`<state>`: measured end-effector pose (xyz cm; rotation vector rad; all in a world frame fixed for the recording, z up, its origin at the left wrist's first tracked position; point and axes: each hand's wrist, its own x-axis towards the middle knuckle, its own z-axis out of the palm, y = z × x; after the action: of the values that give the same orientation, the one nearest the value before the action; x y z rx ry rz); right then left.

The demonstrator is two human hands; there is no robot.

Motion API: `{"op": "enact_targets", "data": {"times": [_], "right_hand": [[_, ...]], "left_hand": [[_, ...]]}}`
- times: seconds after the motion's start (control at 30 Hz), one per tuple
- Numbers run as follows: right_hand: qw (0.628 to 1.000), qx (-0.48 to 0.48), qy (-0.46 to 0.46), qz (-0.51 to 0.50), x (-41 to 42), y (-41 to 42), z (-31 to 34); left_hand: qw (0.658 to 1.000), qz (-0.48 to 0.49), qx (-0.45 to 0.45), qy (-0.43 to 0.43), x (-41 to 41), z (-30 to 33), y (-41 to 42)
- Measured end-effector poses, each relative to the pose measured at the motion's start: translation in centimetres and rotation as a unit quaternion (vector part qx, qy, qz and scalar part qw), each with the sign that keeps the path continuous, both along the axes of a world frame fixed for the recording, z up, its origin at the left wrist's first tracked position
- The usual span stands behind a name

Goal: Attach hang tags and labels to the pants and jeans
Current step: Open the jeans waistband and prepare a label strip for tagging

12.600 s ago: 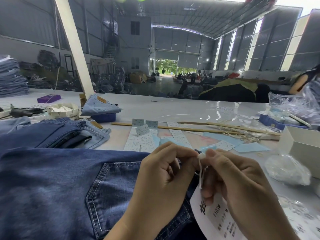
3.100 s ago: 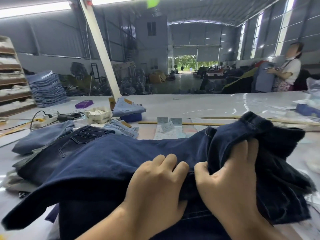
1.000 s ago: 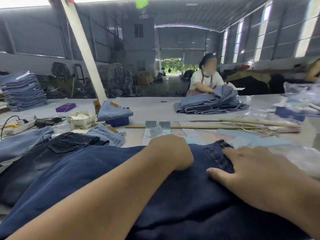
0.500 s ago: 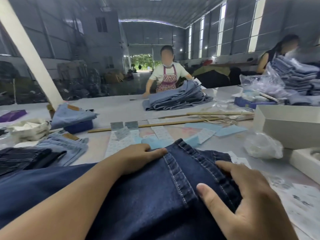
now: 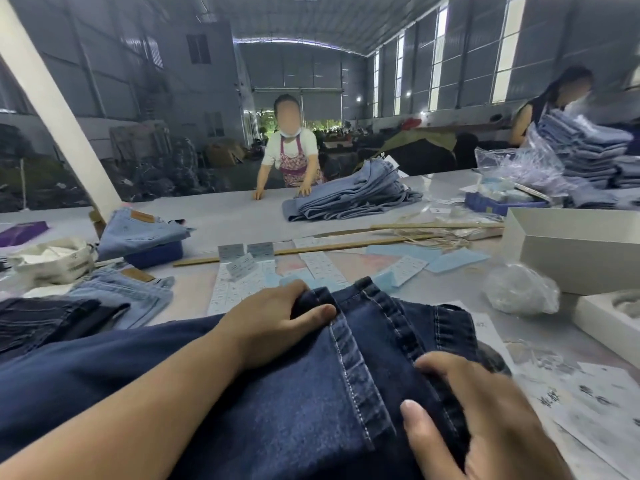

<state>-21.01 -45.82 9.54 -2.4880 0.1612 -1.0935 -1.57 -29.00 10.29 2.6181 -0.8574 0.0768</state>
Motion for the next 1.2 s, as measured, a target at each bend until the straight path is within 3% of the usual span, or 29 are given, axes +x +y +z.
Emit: {"op": "enact_targets", "data": {"times": [0.1,0.2,0.33,0.4,0.47,0.53,0.67,0.73,0.83,0.9,1.03,1.1,1.2], "right_hand": [[0.990,0.039,0.129,-0.031,0.4,-0.4,-1.0],[0.985,0.072,0.154,-0.025,-0.1,-1.7,-0.6],[0.976,0.145,0.157,0.029,-0.2,-2.9,1.0],[0.985,0.123,0.115,0.047,-0.4,-2.6,0.8],[0.992,0.075,0.079,0.067,-0.5,-1.9,0.5],[0.996,0.000,0.050,0.071,-0.6,-1.1,0.6],[0.990,-0.068,-0.004,0.121,-0.5,-0.6,0.6],[0.986,-0.033,-0.003,0.166,-0.3,-1.0,0.5],[0.957,0.176,0.035,0.228,-0.3,-2.2,0.8],[0.956,0.215,0.043,0.194,-0.1,-3.5,0.6],[0.974,0.127,0.180,0.057,0.5,-4.9,0.5],[0.962,0.097,0.255,0.003,0.6,-5.1,0.6],[0.954,0.085,0.287,-0.027,0.2,-5.0,0.8]], "left_hand": [[0.999,-0.006,0.053,-0.002,-0.1,0.8,-1.2],[0.996,-0.044,0.058,-0.046,-1.3,2.2,-3.1],[0.983,-0.080,-0.054,-0.156,-4.3,4.0,-5.7],[0.990,-0.053,-0.085,-0.102,-6.0,4.7,-7.1],[0.999,-0.019,-0.014,-0.037,-7.2,4.8,-8.5],[0.999,-0.005,0.037,-0.024,-7.5,4.9,-9.1],[0.994,-0.020,-0.056,0.093,-7.3,5.8,-6.8],[0.973,-0.024,-0.163,0.163,-7.2,5.4,-5.1],[0.944,0.023,-0.273,0.182,-7.1,4.2,-2.9],[0.932,0.057,-0.309,0.181,-7.1,3.8,-1.8],[0.927,0.070,-0.322,0.179,-7.4,3.2,-1.2],[0.943,0.069,-0.297,0.131,-7.7,3.1,-1.6],[0.971,0.055,-0.233,-0.002,-8.4,3.1,-3.0]]}}
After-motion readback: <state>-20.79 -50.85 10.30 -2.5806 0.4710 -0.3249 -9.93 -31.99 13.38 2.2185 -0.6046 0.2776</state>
